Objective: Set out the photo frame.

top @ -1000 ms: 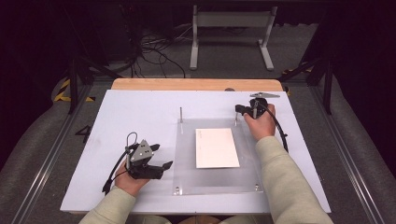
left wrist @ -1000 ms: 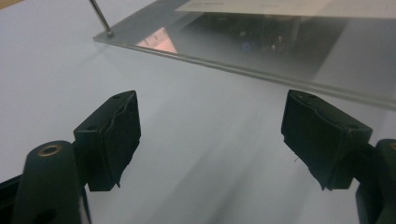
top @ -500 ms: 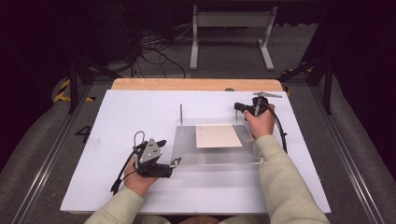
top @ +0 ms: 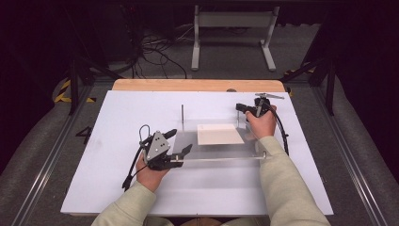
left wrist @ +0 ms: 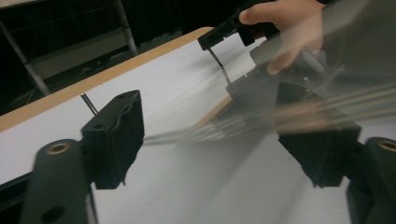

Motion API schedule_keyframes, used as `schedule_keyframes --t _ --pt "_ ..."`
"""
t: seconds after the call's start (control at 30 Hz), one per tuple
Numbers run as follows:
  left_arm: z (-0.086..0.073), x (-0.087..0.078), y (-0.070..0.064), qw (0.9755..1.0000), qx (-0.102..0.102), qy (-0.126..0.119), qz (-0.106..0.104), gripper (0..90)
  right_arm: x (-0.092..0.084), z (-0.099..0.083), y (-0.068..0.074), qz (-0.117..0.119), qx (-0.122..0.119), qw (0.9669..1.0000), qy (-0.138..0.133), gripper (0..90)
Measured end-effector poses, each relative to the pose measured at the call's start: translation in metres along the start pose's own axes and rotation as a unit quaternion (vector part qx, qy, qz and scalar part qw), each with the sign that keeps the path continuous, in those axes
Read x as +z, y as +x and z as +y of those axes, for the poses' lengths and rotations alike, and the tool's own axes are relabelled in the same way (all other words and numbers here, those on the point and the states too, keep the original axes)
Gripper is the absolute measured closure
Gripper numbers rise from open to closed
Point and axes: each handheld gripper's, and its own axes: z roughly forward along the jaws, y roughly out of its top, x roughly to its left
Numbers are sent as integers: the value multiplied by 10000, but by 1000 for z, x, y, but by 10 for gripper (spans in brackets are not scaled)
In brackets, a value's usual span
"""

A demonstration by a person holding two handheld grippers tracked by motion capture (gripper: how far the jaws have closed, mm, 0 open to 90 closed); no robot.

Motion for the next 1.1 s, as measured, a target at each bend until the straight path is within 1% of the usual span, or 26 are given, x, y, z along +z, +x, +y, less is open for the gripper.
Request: schedule_keyframes --t 0.03,0.1,0.13,0.17,0.23,0.27,0.3,0.37,0.43,0.47,0.5,0.53,0.57,0.6,0.63,0.67,0.7,0.73,0.77,0.8,0.87,0.93,0.97,1.0,1.07,1.1 --pt "1 1 0 10000 72 31 33 307 0 0 0 -6 -6 10000 1 858" --pt "1 2 -5 9996 200 80 169 419 0 0 0 -18 3 10000 0 858" --pt "1 2 -5 9993 267 99 227 437 0 0 1 -27 5 10000 -3 857" --pt "1 2 -5 9992 294 120 233 451 0 0 1 -41 0 10000 -3 857" --pt "1 1 -3 9994 250 142 168 457 -1 0 2 -54 -38 10000 5 856" --pt "1 1 -3 9994 250 142 168 456 -1 0 2 -54 -38 10000 5 856" --pt "2 1 -2 9993 289 183 152 456 -2 1 2 -55 -91 9999 24 856" --pt "1 2 -3 9988 340 283 195 452 -5 3 4 -82 -235 9996 97 851" --pt "0 4 -2 9981 383 426 219 446 -9 4 6 -135 -448 9988 169 846" --pt "-1 6 -2 9973 453 517 247 442 -12 6 8 -237 -573 9978 224 841" --pt "-2 7 -3 9966 492 603 283 440 -16 7 11 -389 -764 9960 260 831" --pt "-2 8 -4 9962 518 641 285 438 -23 7 13 -460 -935 9944 197 806" --pt "-2 8 -4 9962 518 641 285 438 -23 7 13 -460 -935 9944 197 806" --pt "-2 8 -4 9960 530 655 286 438 -38 7 15 -180 -770 9969 -58 773" --pt "-2 8 -4 9960 531 652 292 438 -38 7 15 -180 -770 9969 -58 773" --pt "-2 8 -4 9962 518 644 289 438 -43 7 15 -153 -770 9968 -121 755" --pt "-1 8 -3 9962 511 644 280 440 -59 5 17 -106 -822 9962 -249 715" --pt "-1 8 -4 9960 529 660 282 440 -65 4 18 -66 -848 9959 -299 705" --pt "-1 8 -4 9959 538 664 287 440 -75 2 19 -15 -890 9954 -366 686" --pt "-1 8 -4 9959 539 672 286 441 -81 1 20 16 -943 9947 -418 672" --pt "-1 8 -4 9958 543 681 282 441 -98 -5 23 149 -969 9938 -521 655" --pt "-1 7 -3 9959 532 682 262 441 -114 -10 27 286 -1049 9920 -640 641" --pt "-1 7 -3 9959 532 682 262 441 -114 -10 27 286 -1049 9920 -640 641" --pt "-1 7 -3 9960 519 679 250 441 -123 -14 30 296 -1131 9907 -697 632" --pt "0 6 -3 9959 549 686 213 441 -138 -20 33 361 -1217 9888 -783 621" --pt "0 5 -2 9959 549 692 186 441 -149 -27 35 368 -1308 9871 -841 613"
